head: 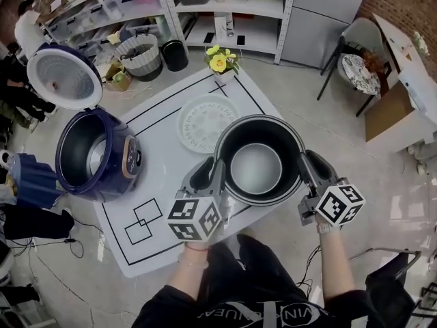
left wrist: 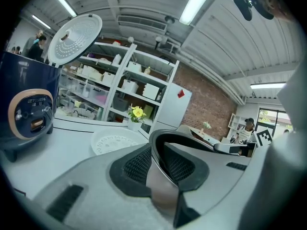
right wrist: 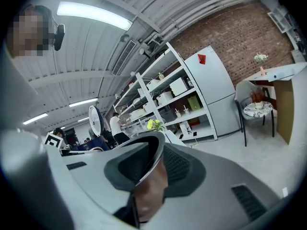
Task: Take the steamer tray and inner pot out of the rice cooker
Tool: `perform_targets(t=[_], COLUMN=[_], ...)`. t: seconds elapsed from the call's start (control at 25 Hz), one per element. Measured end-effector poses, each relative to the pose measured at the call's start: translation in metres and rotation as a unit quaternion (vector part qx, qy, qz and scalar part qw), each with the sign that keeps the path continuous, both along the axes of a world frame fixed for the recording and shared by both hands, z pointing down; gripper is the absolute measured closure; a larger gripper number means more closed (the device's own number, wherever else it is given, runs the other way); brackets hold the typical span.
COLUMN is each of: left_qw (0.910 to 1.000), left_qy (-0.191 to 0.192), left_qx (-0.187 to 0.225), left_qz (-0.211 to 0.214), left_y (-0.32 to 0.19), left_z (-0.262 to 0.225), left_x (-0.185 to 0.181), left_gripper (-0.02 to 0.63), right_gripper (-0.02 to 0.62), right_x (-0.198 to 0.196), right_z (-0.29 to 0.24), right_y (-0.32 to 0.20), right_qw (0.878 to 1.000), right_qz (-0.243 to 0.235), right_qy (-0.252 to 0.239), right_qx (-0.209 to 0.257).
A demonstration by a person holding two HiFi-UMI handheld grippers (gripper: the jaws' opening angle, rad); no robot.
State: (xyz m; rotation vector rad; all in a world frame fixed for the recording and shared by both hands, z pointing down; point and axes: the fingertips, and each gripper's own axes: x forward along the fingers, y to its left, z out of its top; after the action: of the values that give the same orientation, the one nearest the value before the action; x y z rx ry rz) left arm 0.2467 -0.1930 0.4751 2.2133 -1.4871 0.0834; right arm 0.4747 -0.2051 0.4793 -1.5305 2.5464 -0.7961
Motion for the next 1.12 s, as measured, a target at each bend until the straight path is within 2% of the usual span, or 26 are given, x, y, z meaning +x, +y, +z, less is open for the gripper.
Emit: perform_targets(t=[0.52, 0.8, 1.0, 1.12], left_qw=[1.0000, 0.9998, 0.9985, 0.9975], left_qy=[-0.002, 0.006, 0.023, 0.019], left_qx=[0.001, 0.018, 0.049, 0.069], left_qz=[-0.006, -0.004, 0.000, -0.001], left_y=[-0.010, -0.010, -0.007, -0.007], left_z=[-0.001, 0.001, -0.006, -0.014], left_x=[-0.008, -0.010, -0.012, -0.017], left_gripper=[0.532, 0.532, 0.532, 0.532], right_gripper=[0.511, 0.491, 0.489, 0.494], right_x=[-0.008, -0.011, -0.011, -0.009], right_z=[0.002, 0.004, -0.003, -0.011], right_y=[-0.012, -0.013, -0.011, -0.012], right_qw=[1.000, 0.995, 0.986, 0.983], right_qz=[-0.015, -0.029, -0.034, -0.028], right_qy=[0.017, 0.089, 0.155, 0.170], right_qx=[0.001, 0.018, 0.045, 0.065])
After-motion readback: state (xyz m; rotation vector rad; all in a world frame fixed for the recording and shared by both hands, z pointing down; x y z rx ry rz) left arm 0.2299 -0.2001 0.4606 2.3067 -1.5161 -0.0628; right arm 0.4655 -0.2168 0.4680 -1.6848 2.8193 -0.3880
